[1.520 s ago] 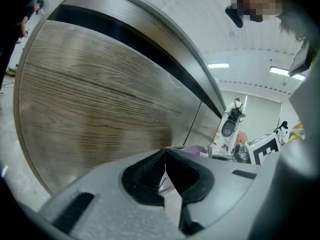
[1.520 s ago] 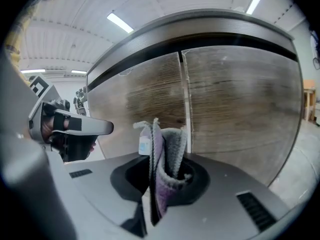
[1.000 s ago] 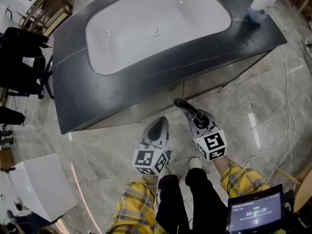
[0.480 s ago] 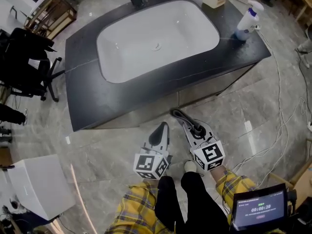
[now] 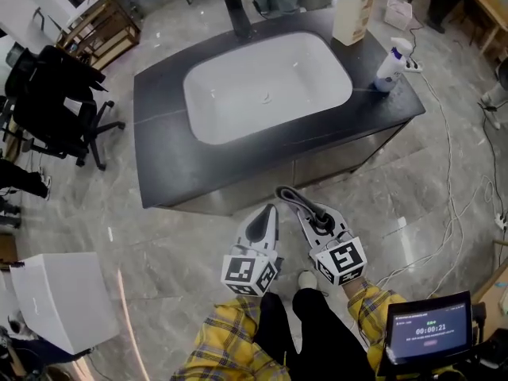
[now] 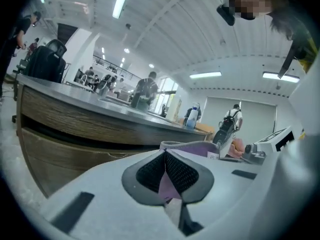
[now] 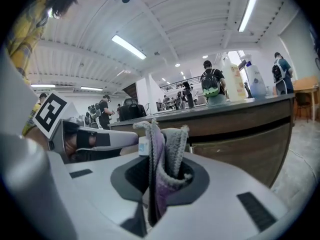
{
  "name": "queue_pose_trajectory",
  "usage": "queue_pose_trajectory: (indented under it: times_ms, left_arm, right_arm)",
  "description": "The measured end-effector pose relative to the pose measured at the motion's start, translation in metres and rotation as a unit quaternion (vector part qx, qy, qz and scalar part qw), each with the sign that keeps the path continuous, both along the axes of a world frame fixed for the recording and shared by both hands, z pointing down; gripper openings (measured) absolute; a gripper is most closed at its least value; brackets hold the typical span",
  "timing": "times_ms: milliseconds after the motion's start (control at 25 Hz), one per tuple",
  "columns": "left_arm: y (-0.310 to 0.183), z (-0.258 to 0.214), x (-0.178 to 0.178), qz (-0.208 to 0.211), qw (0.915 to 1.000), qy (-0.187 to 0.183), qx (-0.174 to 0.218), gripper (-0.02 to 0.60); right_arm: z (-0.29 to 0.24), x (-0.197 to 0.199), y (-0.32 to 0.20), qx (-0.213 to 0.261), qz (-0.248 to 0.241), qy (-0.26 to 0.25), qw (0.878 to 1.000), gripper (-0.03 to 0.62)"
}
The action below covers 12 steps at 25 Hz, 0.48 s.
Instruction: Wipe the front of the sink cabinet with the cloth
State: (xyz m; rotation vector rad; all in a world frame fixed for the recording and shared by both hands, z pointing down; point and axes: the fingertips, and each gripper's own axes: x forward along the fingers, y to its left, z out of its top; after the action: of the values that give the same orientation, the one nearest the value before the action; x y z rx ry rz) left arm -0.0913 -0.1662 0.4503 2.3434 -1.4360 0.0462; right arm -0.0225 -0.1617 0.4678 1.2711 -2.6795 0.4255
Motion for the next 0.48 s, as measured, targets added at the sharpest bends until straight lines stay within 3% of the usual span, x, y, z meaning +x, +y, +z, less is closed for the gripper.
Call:
queue_pose_trajectory:
  times_ms: [480]
  left_arm:
    - [0.028,-0.072,0.004,-0.027,0.9989,0.014,0.037,0.006]
  right_arm:
    - [-0.071,0.002,0.022,0.020,-0.019,0.002,1.000,0.044]
